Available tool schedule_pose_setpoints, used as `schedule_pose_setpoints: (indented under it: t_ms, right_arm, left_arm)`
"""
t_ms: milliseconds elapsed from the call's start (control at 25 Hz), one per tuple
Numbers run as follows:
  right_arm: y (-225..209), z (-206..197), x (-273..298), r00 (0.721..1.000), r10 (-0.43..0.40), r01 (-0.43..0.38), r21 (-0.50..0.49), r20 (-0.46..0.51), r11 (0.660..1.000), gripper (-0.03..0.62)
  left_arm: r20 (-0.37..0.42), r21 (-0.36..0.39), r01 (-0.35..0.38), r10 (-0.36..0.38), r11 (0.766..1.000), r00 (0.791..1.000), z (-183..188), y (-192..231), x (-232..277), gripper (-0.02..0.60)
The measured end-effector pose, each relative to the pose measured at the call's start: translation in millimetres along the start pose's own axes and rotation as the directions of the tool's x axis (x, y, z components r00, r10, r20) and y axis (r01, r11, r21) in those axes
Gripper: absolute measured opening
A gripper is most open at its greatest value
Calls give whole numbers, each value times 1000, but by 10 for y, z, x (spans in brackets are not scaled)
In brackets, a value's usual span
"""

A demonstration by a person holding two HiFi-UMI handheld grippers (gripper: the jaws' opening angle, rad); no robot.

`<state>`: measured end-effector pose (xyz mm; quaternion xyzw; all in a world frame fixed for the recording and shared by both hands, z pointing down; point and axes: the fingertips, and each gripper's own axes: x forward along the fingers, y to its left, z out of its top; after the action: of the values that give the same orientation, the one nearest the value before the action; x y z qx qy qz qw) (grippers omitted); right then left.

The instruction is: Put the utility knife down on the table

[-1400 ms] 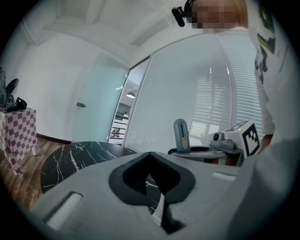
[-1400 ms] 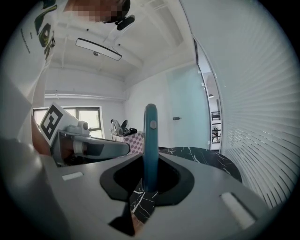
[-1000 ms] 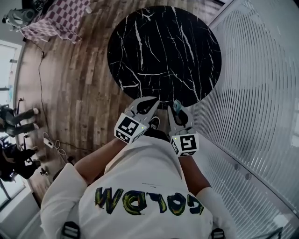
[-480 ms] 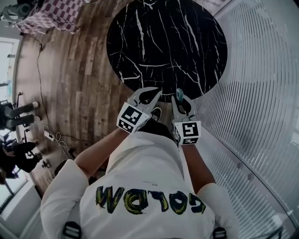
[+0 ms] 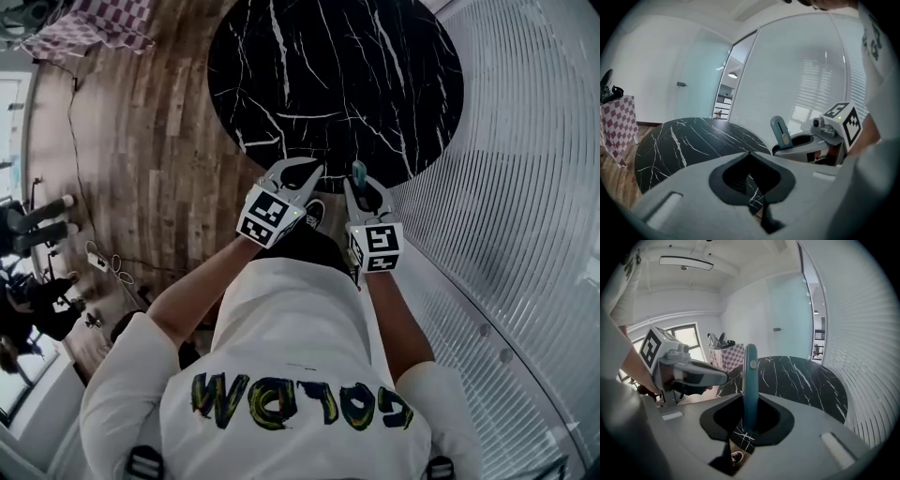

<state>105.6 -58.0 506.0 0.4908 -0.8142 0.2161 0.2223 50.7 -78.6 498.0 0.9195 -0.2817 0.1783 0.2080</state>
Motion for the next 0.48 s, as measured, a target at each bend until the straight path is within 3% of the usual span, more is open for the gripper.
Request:
schedule_pose_setpoints:
  t_ms: [480]
  right_arm:
    - [-79,-353,377,994,9,-10,-8,-107,1000,60]
  left_arm:
    - [-52,7,9,-8,1000,999,-306,178,253,2]
